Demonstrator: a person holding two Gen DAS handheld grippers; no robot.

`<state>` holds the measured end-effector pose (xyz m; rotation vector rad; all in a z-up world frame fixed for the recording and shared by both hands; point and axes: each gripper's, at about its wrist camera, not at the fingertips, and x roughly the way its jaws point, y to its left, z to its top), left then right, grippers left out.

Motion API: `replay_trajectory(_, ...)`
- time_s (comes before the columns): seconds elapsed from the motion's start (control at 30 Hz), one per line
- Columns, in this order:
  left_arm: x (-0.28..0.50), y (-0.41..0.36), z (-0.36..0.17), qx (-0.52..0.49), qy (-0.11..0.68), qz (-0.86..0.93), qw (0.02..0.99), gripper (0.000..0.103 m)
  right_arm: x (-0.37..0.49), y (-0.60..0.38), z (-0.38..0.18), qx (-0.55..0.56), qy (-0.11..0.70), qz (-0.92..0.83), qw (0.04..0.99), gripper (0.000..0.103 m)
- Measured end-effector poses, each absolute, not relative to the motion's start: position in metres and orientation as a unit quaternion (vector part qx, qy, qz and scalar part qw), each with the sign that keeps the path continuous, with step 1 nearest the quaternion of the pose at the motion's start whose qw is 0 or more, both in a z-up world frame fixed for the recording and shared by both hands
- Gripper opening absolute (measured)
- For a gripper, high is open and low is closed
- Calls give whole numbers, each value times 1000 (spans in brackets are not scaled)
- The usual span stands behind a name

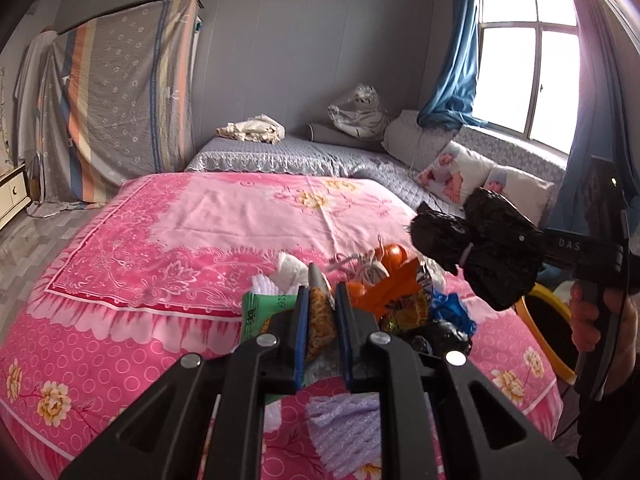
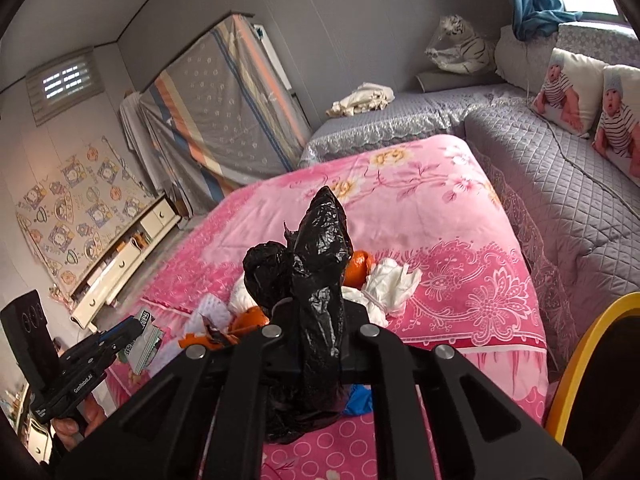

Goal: Collect trash
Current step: 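Carry the black bag with the right gripper while the left gripper carries the packet to the yellow bin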

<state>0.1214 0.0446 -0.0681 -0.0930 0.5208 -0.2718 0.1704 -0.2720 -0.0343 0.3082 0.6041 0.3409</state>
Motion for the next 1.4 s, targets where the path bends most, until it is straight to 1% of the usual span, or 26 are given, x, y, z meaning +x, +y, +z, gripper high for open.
replay_trajectory(0.27,113,48,-55,-63,242,-134,959,12,139,-301,-11,183,258,147,937,7)
replay_trajectory(0.5,108,29,-40,-55,232,-159,958,12,112,-324,5,188,229,125,947,7)
replay_trajectory(0.87,113,-20,-14,-62,221,-240,943,12,78,-364,27,195,195,72,958,7)
replay_trajectory(1.2,124,-73,2,-41,212,-303,928,13,41,-409,31,215,162,11,963,7)
replay_trajectory(1.4,133,-122,3,-27,220,-351,910,13,23,-438,26,224,150,-40,962,7)
